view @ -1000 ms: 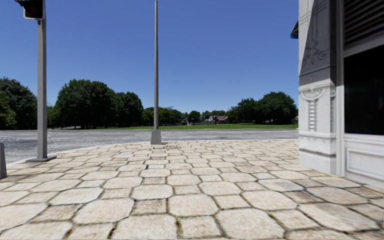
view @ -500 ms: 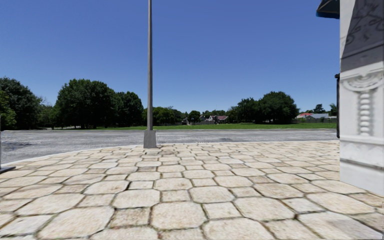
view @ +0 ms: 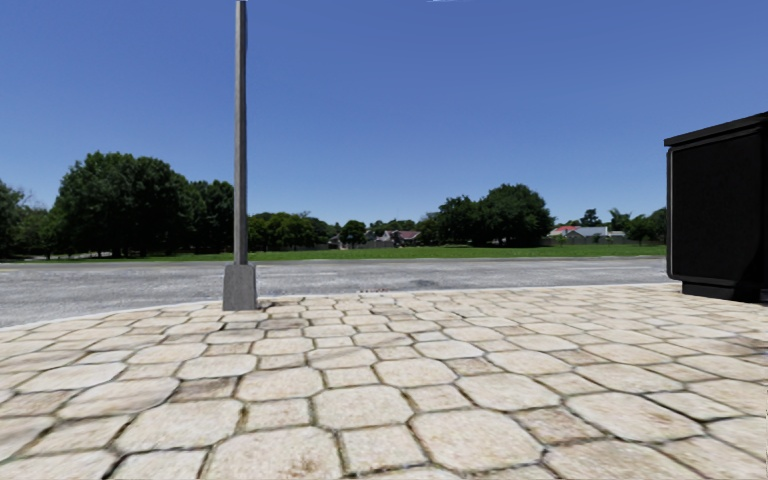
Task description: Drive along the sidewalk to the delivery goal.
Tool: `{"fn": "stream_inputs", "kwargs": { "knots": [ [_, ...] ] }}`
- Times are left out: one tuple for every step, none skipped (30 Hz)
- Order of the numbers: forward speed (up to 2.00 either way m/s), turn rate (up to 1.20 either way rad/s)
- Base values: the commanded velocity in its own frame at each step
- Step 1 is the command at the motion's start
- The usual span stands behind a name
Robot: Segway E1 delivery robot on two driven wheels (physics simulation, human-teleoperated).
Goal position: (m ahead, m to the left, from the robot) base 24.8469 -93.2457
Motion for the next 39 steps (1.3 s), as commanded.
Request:
{"fn": "stream_inputs", "kwargs": {
  "knots": [
    [2.00,-0.61],
    [2.00,-0.61],
    [2.00,-0.62],
    [2.00,-0.62],
    [2.00,-0.62],
    [2.00,-0.62],
    [2.00,-0.62],
    [2.00,-0.62],
    [2.00,-0.62],
    [2.00,-0.62],
    [2.00,-0.62],
    [2.00,-0.62],
    [2.00,-0.62],
    [2.00,-0.62],
    [2.00,-0.62],
    [2.00,-0.62],
    [2.00,-0.62],
    [2.00,-0.62],
    [2.00,-0.62],
    [2.00,-0.62],
    [2.00,-0.63],
    [2.00,-0.63],
    [2.00,-0.66],
    [2.00,-0.66],
    [2.00,-0.68],
    [1.80,-0.69],
    [1.60,-0.69],
    [1.60,-0.69],
    [1.56,-0.69],
    [1.55,-0.69],
    [1.54,-0.69],
    [1.54,-0.69],
    [1.54,-0.69],
    [1.54,-0.69],
    [1.54,-0.69],
    [1.53,-0.69],
    [1.53,-0.69],
    [1.53,-0.69],
    [1.52,-0.69]
  ]
}}
